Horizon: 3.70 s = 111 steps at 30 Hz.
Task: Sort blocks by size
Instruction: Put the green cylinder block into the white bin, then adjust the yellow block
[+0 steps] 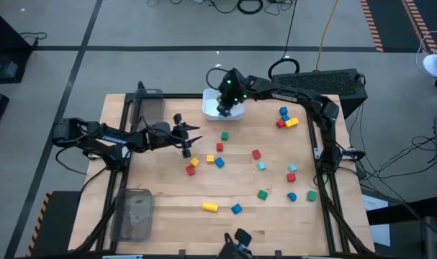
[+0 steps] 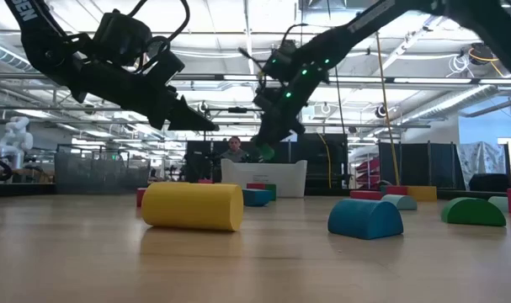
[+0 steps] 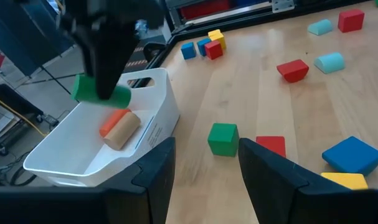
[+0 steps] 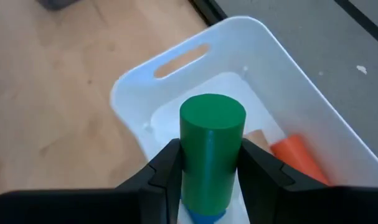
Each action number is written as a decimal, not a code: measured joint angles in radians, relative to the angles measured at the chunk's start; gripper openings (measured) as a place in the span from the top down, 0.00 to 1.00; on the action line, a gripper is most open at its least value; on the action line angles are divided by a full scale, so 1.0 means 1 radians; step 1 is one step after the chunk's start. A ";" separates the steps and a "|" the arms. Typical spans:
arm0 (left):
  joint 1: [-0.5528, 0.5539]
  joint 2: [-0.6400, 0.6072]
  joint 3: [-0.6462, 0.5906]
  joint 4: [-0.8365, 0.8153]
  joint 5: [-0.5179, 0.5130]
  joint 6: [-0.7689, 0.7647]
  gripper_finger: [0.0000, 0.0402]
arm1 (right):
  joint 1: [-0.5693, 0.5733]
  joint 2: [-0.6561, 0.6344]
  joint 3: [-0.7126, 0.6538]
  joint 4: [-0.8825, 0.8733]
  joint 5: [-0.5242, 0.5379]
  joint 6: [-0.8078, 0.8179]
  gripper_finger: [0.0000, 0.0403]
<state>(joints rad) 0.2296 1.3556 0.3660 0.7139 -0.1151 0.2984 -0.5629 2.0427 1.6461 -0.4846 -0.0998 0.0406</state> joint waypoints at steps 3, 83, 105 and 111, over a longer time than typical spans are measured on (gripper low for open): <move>0.000 0.000 0.000 -0.009 -0.001 0.002 0.56 | -0.006 0.058 0.043 0.001 0.000 0.000 0.72; -0.014 0.000 0.000 -0.091 -0.079 -0.074 0.56 | -0.311 -0.515 -0.673 -0.545 0.339 0.227 0.56; -0.014 0.000 0.000 -0.086 -0.085 -0.073 0.56 | -0.311 -0.517 -0.789 -0.371 0.229 0.229 0.56; -0.014 0.000 0.000 -0.087 -0.085 -0.073 0.56 | -0.272 -0.517 -0.791 -0.372 0.141 0.229 0.56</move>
<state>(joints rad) 0.2159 1.3556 0.3660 0.6273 -0.2002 0.2256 -0.8349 1.5258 0.8551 -0.8569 0.0415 0.2691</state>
